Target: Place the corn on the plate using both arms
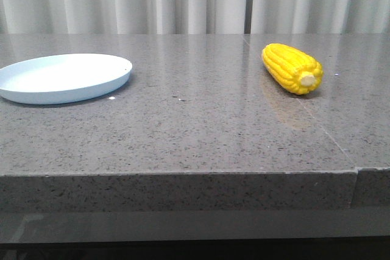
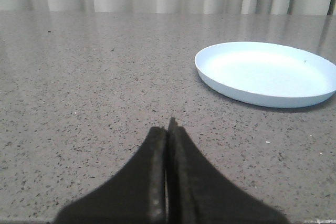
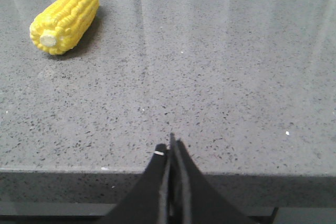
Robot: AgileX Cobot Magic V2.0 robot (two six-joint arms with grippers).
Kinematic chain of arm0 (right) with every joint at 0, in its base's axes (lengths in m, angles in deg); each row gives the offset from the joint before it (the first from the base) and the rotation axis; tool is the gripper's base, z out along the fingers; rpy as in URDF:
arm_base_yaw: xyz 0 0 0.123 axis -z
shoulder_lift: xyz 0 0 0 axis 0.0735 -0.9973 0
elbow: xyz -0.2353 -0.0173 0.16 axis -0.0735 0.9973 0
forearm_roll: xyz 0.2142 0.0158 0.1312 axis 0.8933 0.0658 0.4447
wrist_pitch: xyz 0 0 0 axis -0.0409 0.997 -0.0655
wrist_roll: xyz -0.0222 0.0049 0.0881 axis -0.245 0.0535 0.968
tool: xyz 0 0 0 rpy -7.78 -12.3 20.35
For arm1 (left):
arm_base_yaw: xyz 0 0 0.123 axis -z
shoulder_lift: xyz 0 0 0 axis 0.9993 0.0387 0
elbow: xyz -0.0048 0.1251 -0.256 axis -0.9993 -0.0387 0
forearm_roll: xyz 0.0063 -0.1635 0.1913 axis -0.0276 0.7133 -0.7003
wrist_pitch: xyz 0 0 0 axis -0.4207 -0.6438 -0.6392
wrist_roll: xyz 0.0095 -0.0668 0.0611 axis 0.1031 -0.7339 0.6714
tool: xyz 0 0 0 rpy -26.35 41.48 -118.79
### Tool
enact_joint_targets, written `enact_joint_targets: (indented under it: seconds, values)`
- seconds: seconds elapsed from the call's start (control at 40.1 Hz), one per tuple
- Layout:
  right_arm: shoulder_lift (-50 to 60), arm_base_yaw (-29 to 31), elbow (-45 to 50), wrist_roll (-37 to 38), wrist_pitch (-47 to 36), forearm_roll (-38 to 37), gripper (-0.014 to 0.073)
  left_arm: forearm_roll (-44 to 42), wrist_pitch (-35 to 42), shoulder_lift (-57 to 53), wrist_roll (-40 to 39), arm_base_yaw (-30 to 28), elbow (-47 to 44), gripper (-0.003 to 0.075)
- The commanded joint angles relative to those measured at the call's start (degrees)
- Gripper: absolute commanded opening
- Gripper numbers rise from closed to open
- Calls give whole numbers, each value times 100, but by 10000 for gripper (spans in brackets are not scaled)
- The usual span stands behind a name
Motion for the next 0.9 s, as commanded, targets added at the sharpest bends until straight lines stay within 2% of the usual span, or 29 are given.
enact_joint_targets:
  seconds: [0.0,0.399,0.648,0.773,0.872]
  values:
    - [66,35,-93,-46,-494,-59,-90,26,484,-110,5,3,-14,-20]
    - [66,35,-93,-46,-530,-59,-90,81,690,-110,5,3,-14,-20]
    - [66,35,-134,-46,-1031,-45,-90,46,2014,-110,5,3,67,-20]
    - [66,35,-555,-46,-937,-15,-90,46,1883,-101,5,3,454,-20]
    - [40,35,-1087,-46,-511,-15,-90,-25,1377,-22,15,3,971,-20]
